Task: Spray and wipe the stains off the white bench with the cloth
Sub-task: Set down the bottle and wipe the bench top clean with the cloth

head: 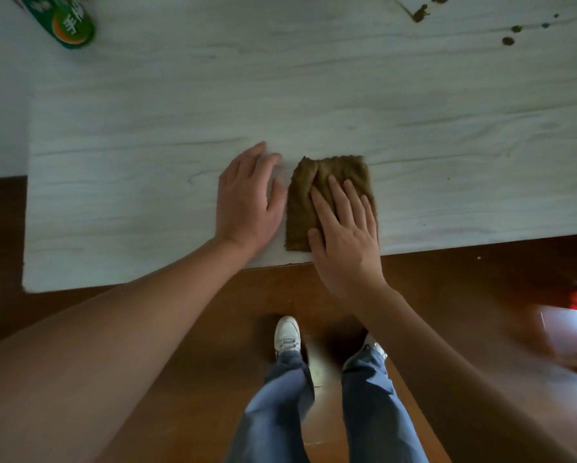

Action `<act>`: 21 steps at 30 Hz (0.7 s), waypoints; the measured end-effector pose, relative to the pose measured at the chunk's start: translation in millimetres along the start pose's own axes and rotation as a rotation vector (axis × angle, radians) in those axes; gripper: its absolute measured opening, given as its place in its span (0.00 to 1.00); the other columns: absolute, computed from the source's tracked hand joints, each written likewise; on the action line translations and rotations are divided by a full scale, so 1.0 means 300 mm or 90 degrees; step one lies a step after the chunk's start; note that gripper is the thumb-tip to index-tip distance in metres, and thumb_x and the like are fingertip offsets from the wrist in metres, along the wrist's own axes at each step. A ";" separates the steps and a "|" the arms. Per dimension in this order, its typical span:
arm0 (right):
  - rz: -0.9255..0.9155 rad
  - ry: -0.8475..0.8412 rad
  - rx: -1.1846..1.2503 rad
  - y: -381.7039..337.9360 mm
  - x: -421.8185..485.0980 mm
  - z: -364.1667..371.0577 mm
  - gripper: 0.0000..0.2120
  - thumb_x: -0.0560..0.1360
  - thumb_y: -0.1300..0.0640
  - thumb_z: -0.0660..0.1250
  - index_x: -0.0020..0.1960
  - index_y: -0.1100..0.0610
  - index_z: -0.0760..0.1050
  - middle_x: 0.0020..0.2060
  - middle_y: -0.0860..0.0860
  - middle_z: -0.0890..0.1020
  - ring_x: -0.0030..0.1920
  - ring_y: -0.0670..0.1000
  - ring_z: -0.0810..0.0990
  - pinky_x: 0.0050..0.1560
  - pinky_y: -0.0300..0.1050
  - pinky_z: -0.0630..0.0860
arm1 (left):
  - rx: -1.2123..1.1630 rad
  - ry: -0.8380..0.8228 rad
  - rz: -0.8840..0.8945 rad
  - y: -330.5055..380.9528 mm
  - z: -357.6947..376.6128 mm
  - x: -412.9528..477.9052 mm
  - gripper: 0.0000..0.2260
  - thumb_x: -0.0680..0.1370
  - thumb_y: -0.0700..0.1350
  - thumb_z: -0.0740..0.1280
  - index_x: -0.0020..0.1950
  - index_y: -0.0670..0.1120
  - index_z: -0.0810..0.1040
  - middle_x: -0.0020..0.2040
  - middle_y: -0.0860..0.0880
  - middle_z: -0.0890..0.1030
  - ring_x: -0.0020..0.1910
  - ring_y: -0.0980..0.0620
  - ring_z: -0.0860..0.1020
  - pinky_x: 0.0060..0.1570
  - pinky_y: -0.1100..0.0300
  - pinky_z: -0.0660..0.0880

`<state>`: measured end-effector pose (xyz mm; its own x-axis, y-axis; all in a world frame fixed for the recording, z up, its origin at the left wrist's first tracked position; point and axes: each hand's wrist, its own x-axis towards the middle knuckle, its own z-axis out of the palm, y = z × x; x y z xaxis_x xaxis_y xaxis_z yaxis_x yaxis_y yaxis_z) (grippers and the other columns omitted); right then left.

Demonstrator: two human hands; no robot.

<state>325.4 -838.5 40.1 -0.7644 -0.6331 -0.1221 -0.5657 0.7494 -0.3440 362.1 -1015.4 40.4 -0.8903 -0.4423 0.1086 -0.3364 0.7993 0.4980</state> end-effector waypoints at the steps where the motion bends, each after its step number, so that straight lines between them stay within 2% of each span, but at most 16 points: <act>1: -0.006 0.002 0.001 -0.015 -0.020 0.013 0.27 0.82 0.49 0.54 0.81 0.50 0.57 0.81 0.52 0.54 0.81 0.54 0.46 0.80 0.54 0.41 | 0.023 -0.007 0.019 -0.022 -0.023 -0.026 0.19 0.82 0.49 0.59 0.70 0.44 0.76 0.75 0.42 0.73 0.75 0.42 0.69 0.74 0.45 0.65; 4: -0.012 -0.001 0.001 -0.052 -0.060 0.037 0.27 0.82 0.49 0.54 0.80 0.50 0.58 0.81 0.51 0.55 0.81 0.54 0.47 0.80 0.53 0.40 | 0.111 -0.040 0.067 -0.120 -0.083 -0.118 0.20 0.83 0.50 0.59 0.73 0.43 0.74 0.77 0.42 0.71 0.77 0.41 0.68 0.75 0.44 0.65; 6: -0.010 0.001 0.012 -0.055 -0.068 0.035 0.26 0.83 0.49 0.54 0.80 0.49 0.58 0.81 0.50 0.55 0.81 0.53 0.47 0.80 0.52 0.40 | 0.151 -0.088 0.090 -0.176 -0.102 -0.160 0.23 0.84 0.52 0.57 0.76 0.44 0.70 0.80 0.41 0.66 0.80 0.41 0.62 0.78 0.42 0.61; 9: -0.020 0.007 0.035 -0.033 -0.067 0.019 0.25 0.83 0.49 0.55 0.80 0.49 0.59 0.81 0.49 0.57 0.81 0.51 0.48 0.81 0.54 0.45 | 0.170 -0.115 0.098 -0.193 -0.095 -0.173 0.24 0.84 0.52 0.56 0.78 0.44 0.67 0.81 0.40 0.62 0.82 0.41 0.58 0.80 0.41 0.56; 15: 0.018 0.037 0.032 0.058 -0.080 -0.002 0.25 0.84 0.49 0.53 0.81 0.49 0.57 0.81 0.49 0.57 0.81 0.50 0.48 0.81 0.54 0.46 | 0.161 -0.097 0.023 -0.083 -0.061 -0.142 0.25 0.83 0.55 0.55 0.76 0.44 0.69 0.79 0.40 0.66 0.79 0.38 0.61 0.77 0.38 0.59; 21: 0.111 0.073 0.024 0.282 -0.095 -0.085 0.26 0.84 0.50 0.54 0.81 0.49 0.57 0.81 0.49 0.56 0.81 0.51 0.48 0.81 0.52 0.44 | 0.153 -0.111 0.057 0.069 0.026 -0.065 0.25 0.83 0.56 0.54 0.76 0.45 0.69 0.80 0.40 0.64 0.80 0.38 0.61 0.78 0.39 0.57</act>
<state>291.4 -752.1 38.3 -0.8813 -0.4662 -0.0771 -0.4110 0.8369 -0.3615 370.1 -987.1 42.0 -0.9519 -0.3059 -0.0161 -0.2986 0.9146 0.2728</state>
